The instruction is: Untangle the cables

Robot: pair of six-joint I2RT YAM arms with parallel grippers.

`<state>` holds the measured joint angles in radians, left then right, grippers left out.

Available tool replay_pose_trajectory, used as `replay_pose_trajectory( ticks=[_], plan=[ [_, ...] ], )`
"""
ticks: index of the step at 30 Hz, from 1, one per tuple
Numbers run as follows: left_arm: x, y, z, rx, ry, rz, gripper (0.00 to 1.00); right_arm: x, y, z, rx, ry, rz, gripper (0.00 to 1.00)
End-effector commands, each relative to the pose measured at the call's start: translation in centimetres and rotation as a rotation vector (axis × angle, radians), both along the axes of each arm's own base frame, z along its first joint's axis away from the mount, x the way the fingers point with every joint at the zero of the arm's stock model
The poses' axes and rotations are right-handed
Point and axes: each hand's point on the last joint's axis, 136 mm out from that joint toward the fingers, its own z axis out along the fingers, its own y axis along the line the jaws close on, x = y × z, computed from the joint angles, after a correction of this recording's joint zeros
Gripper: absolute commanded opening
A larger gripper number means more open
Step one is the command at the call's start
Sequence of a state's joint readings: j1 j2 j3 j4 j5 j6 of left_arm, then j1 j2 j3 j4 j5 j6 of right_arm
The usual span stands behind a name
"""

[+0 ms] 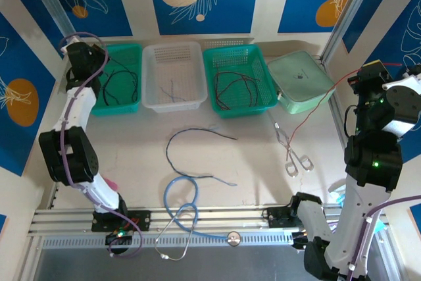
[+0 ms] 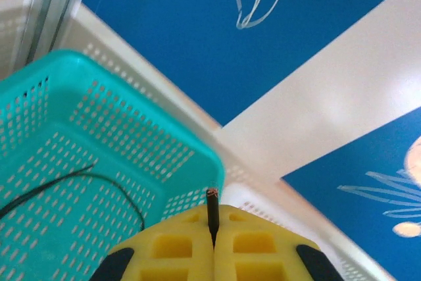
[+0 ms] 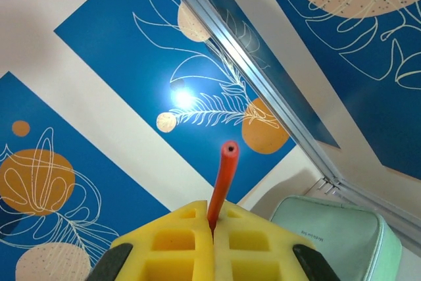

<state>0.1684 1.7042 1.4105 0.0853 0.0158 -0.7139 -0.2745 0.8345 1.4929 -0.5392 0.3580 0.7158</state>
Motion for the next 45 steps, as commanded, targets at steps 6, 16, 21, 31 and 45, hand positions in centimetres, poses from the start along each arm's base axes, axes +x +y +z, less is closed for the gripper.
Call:
replay_pose_trajectory(
  ticks=[6, 16, 21, 31, 45],
  plan=[
    [-4.1, 6.0, -3.5, 0.194, 0.204, 0.353, 0.00, -1.8, 0.6, 2.4, -0.083, -0.041, -0.001, 0.00],
    [-0.4, 4.7, -6.3, 0.198, 0.350, 0.192, 0.00, -1.0, 1.3, 2.4, -0.070, -0.043, 0.052, 0.00],
    [1.8, 1.9, -11.3, 0.055, 0.438, 0.044, 0.00, -0.8, 2.4, 3.3, -0.104, -0.048, 0.108, 0.00],
    [3.2, -0.3, -17.9, 0.014, 0.617, -0.120, 0.00, -0.6, 2.9, 4.0, -0.187, -0.032, 0.124, 0.00],
    [2.0, 1.4, -11.8, 0.184, 0.525, -0.028, 0.79, 1.0, 6.9, 6.7, -0.220, -0.100, 0.285, 0.00]
  ],
)
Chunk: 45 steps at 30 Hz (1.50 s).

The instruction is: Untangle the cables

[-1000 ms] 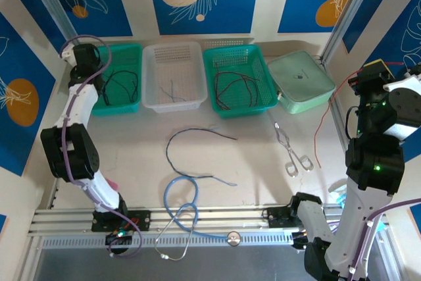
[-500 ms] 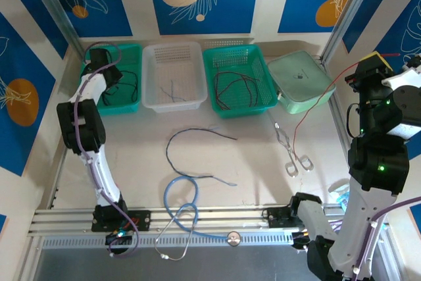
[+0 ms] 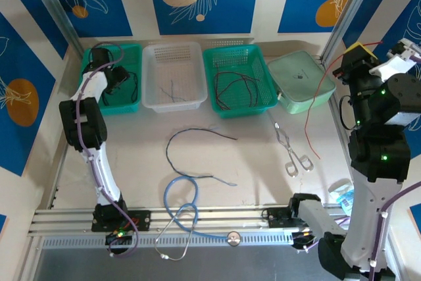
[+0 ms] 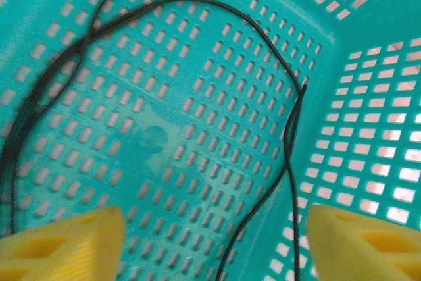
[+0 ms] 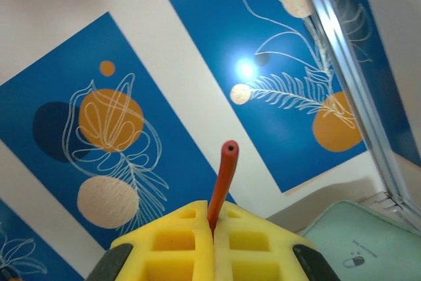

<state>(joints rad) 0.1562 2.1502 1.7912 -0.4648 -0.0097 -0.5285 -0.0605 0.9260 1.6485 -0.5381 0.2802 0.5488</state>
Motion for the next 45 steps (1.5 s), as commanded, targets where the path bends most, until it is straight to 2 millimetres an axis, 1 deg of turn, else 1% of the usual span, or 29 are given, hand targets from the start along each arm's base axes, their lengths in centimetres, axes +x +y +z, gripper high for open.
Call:
replay_pose_trajectory(
  ticks=[1, 2, 3, 5, 7, 8, 10, 12, 15, 17, 19, 21, 23, 27, 29, 31, 34, 36, 37, 39, 41, 42, 43, 45],
  plan=[
    [-0.7, 1.7, 7.6, 0.166, -0.135, 0.037, 0.84, -0.7, 1.0, 2.8, -0.032, -0.084, 0.029, 0.00],
    [-1.0, 2.2, 8.8, 0.202, -0.155, 0.051, 0.90, -0.4, 1.5, 3.2, -0.036, -0.091, 0.047, 0.00],
    [-1.3, 2.5, 9.8, 0.227, -0.176, 0.057, 0.92, -0.2, 1.9, 3.6, -0.041, -0.098, 0.064, 0.00],
    [-1.8, 2.6, 12.0, 0.253, -0.216, 0.054, 0.93, 0.3, 3.1, 4.7, -0.056, -0.116, 0.104, 0.00],
    [-2.3, 1.9, 14.0, 0.247, -0.261, 0.034, 0.93, 0.8, 4.3, 5.8, -0.069, -0.141, 0.137, 0.00],
    [-2.6, 1.3, 15.2, 0.239, -0.293, 0.021, 0.93, 1.1, 4.8, 6.4, -0.076, -0.158, 0.151, 0.00],
    [-3.4, 0.0, 16.9, 0.230, -0.339, -0.015, 0.93, 1.9, 5.9, 7.4, -0.088, -0.187, 0.176, 0.00],
    [-4.5, -1.8, 18.1, 0.205, -0.369, -0.058, 0.92, 2.7, 7.0, 8.4, -0.093, -0.210, 0.199, 0.00],
    [-6.2, -6.2, 19.4, 0.198, -0.392, -0.192, 0.92, 4.4, 8.7, 9.6, -0.107, -0.243, 0.229, 0.00],
    [-7.6, -9.1, 19.8, 0.186, -0.402, -0.266, 0.92, 6.0, 9.8, 10.2, -0.116, -0.258, 0.236, 0.00],
    [-9.1, -12.1, 19.7, 0.173, -0.411, -0.341, 0.92, 7.3, 10.4, 10.8, -0.115, -0.271, 0.238, 0.00],
    [-10.7, -15.1, 19.2, 0.153, -0.401, -0.417, 0.92, 9.1, 10.9, 11.1, -0.127, -0.276, 0.233, 0.00],
    [-12.5, -17.7, 18.0, 0.121, -0.370, -0.477, 0.92, 10.6, 11.2, 11.7, -0.141, -0.282, 0.217, 0.00],
    [-15.6, -21.2, 16.1, 0.075, -0.340, -0.552, 0.91, 13.4, 11.8, 12.3, -0.155, -0.285, 0.209, 0.00],
    [-17.0, -22.2, 15.3, 0.080, -0.323, -0.580, 0.91, 14.9, 12.3, 12.4, -0.165, -0.288, 0.212, 0.00],
    [-18.2, -22.8, 14.6, 0.064, -0.307, -0.589, 0.91, 16.4, 12.8, 12.1, -0.172, -0.277, 0.214, 0.00],
    [-19.6, -23.1, 13.5, 0.047, -0.288, -0.583, 0.91, 19.0, 13.4, 10.7, -0.194, -0.236, 0.217, 0.00],
    [-20.4, -23.3, 13.0, 0.031, -0.288, -0.575, 0.91, 20.9, 13.8, 8.9, -0.213, -0.184, 0.216, 0.00],
    [-20.7, -23.5, 12.7, 0.025, -0.285, -0.578, 0.91, 22.2, 14.2, 7.3, -0.228, -0.144, 0.219, 0.00],
    [-21.4, -23.7, 12.2, 0.013, -0.266, -0.586, 0.91, 24.7, 14.4, 3.8, -0.256, -0.054, 0.192, 0.00],
    [-22.2, -23.8, 11.6, 0.008, -0.246, -0.595, 0.91, 27.2, 14.7, -0.8, -0.289, 0.049, 0.174, 0.00],
    [-22.5, -23.9, 11.4, 0.006, -0.240, -0.597, 0.91, 28.0, 14.9, -3.0, -0.293, 0.100, 0.175, 0.00],
    [-22.9, -23.8, 11.3, 0.002, -0.237, -0.597, 0.91, 28.8, 15.2, -5.7, -0.292, 0.158, 0.182, 0.00],
    [-23.5, -23.5, 11.0, -0.003, -0.233, -0.585, 0.91, 29.7, 15.5, -10.3, -0.281, 0.252, 0.196, 0.00]
  ],
)
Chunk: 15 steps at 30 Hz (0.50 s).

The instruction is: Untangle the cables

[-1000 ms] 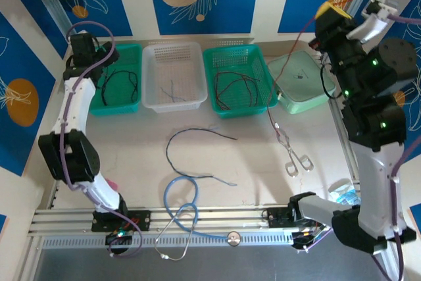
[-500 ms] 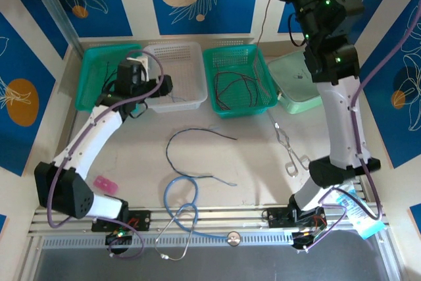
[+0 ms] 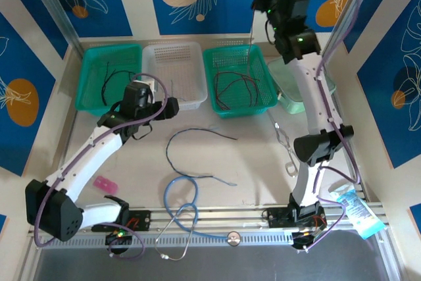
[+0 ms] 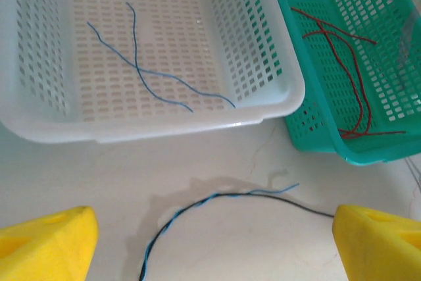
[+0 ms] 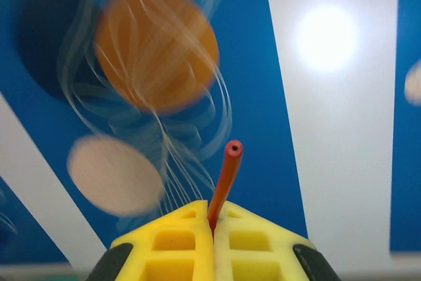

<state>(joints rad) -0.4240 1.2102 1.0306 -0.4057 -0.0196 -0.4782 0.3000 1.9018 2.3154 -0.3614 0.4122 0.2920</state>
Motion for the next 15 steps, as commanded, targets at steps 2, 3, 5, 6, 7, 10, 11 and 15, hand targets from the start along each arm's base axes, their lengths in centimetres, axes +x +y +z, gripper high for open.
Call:
replay_pose_trajectory(
  ticks=[2, 3, 5, 6, 7, 10, 11, 15],
  plan=[
    [-1.9, 0.5, -0.6, -0.020, 0.020, 0.021, 0.92, 1.9, -0.2, -10.6, -0.045, 0.210, -0.072, 0.00],
    [-2.0, 0.5, -0.8, -0.027, 0.022, 0.022, 0.92, 2.1, -0.2, -12.9, -0.062, 0.252, -0.091, 0.00],
    [-2.4, 0.4, -1.1, -0.037, 0.032, 0.009, 0.92, 2.3, -0.2, -18.2, -0.109, 0.369, -0.122, 0.00],
    [-2.6, 0.4, -1.4, -0.037, 0.043, 0.005, 0.92, 2.2, -0.2, -20.6, -0.125, 0.427, -0.133, 0.00],
    [-2.8, 0.3, -1.6, -0.039, 0.053, 0.002, 0.92, 2.1, 0.1, -23.0, -0.133, 0.486, -0.132, 0.00],
    [-3.2, 0.2, -2.0, -0.057, 0.069, 0.002, 0.92, 1.6, 0.5, -29.2, -0.131, 0.626, -0.127, 0.00],
    [-3.3, 0.3, -2.1, -0.060, 0.070, 0.005, 0.92, 1.4, 0.6, -30.9, -0.134, 0.667, -0.128, 0.00],
    [-3.8, 0.5, -2.5, -0.061, 0.075, 0.009, 0.92, 0.9, 1.2, -37.0, -0.152, 0.856, -0.106, 0.00]
  ],
)
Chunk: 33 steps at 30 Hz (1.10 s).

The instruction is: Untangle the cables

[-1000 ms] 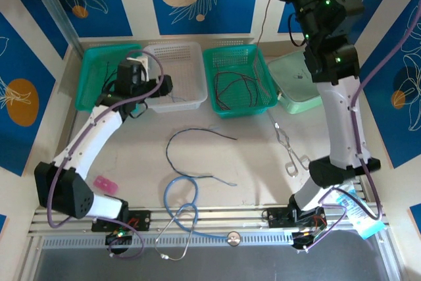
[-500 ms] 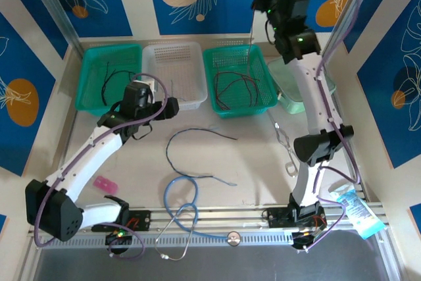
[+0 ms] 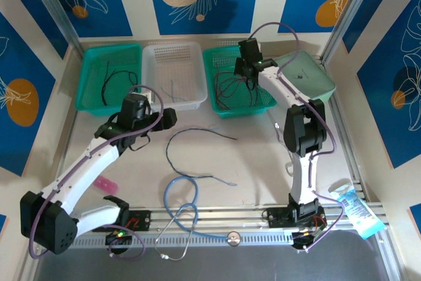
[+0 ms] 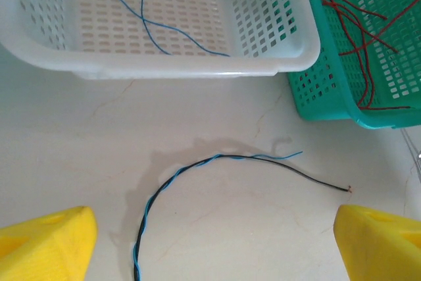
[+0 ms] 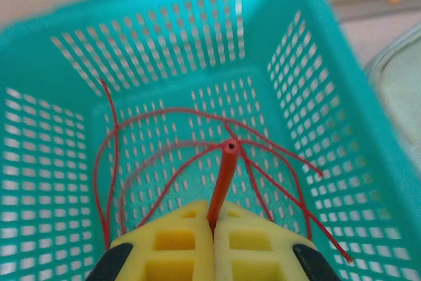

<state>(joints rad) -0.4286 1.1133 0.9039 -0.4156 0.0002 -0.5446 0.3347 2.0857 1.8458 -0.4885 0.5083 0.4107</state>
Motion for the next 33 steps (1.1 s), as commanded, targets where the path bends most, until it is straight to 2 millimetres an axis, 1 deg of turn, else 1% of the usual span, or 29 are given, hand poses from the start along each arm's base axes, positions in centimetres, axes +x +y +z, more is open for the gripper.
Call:
replay_pose_trajectory(
  ticks=[1, 4, 6, 8, 10, 12, 13, 15, 17, 19, 21, 23, 25, 26, 27, 28, 30, 32, 33],
  plan=[
    [-1.0, -0.2, -0.2, -0.018, 0.015, -0.015, 0.92, -0.9, 0.7, -4.3, 0.028, 0.164, -0.008, 0.00],
    [-1.3, -0.3, -0.5, -0.021, 0.033, -0.021, 0.92, -1.3, 1.0, -7.3, 0.034, 0.267, -0.024, 0.00],
    [-1.5, -0.5, -0.6, -0.034, 0.042, -0.027, 0.92, -1.7, 0.5, -8.4, 0.035, 0.308, -0.069, 0.00],
    [-1.7, -0.7, -0.7, -0.045, 0.048, -0.039, 0.92, -1.9, 0.7, -8.9, 0.080, 0.327, -0.079, 0.00],
    [-1.9, -0.8, -1.1, -0.045, 0.060, -0.044, 0.92, -2.0, 0.9, -9.4, 0.126, 0.347, -0.082, 0.02],
    [-1.9, -0.8, -1.4, -0.044, 0.063, -0.048, 0.92, -1.9, 0.7, -9.5, 0.132, 0.362, -0.080, 0.09],
    [-2.0, -0.8, -1.6, -0.038, 0.065, -0.049, 0.92, -1.9, 0.6, -9.3, 0.132, 0.368, -0.080, 0.15],
    [-2.0, -0.7, -1.7, -0.030, 0.071, -0.049, 0.92, -1.8, 0.5, -8.1, 0.149, 0.364, -0.075, 0.32],
    [-2.2, -0.6, -1.6, -0.033, 0.070, -0.050, 0.93, -1.6, 0.5, -6.1, 0.163, 0.328, -0.058, 0.42],
    [-2.4, -0.7, -1.5, -0.039, 0.067, -0.054, 0.93, -1.5, 0.6, -3.2, 0.169, 0.272, -0.036, 0.50],
    [-2.7, -0.5, -1.3, -0.037, 0.063, -0.051, 0.93, -1.6, 0.7, -0.2, 0.171, 0.221, -0.017, 0.55],
    [-2.9, -0.3, -1.3, -0.032, 0.058, -0.050, 0.93, -2.1, 0.7, 2.4, 0.177, 0.185, 0.004, 0.57],
    [-3.2, -0.1, -1.5, -0.026, 0.058, -0.052, 0.93, -3.1, 0.7, 4.5, 0.183, 0.163, 0.019, 0.62],
    [-3.4, -0.1, -1.5, -0.023, 0.060, -0.054, 0.93, -3.6, 0.5, 5.3, 0.186, 0.154, 0.023, 0.63],
    [-3.5, -0.1, -1.5, -0.022, 0.061, -0.056, 0.93, -4.2, 0.4, 5.7, 0.184, 0.150, 0.026, 0.65],
    [-3.7, -0.1, -1.5, -0.021, 0.061, -0.057, 0.93, -4.9, 0.3, 6.7, 0.186, 0.129, 0.032, 0.69],
    [-4.1, -0.1, -1.5, -0.024, 0.058, -0.057, 0.93, -6.1, -0.2, 7.9, 0.187, 0.099, 0.034, 0.82],
    [-4.5, -0.1, -1.4, -0.027, 0.052, -0.055, 0.93, -7.4, -0.7, 8.6, 0.185, 0.077, 0.040, 0.95],
    [-4.7, 0.0, -1.5, -0.027, 0.052, -0.054, 0.93, -8.0, -0.9, 8.9, 0.192, 0.068, 0.047, 0.99]
  ],
)
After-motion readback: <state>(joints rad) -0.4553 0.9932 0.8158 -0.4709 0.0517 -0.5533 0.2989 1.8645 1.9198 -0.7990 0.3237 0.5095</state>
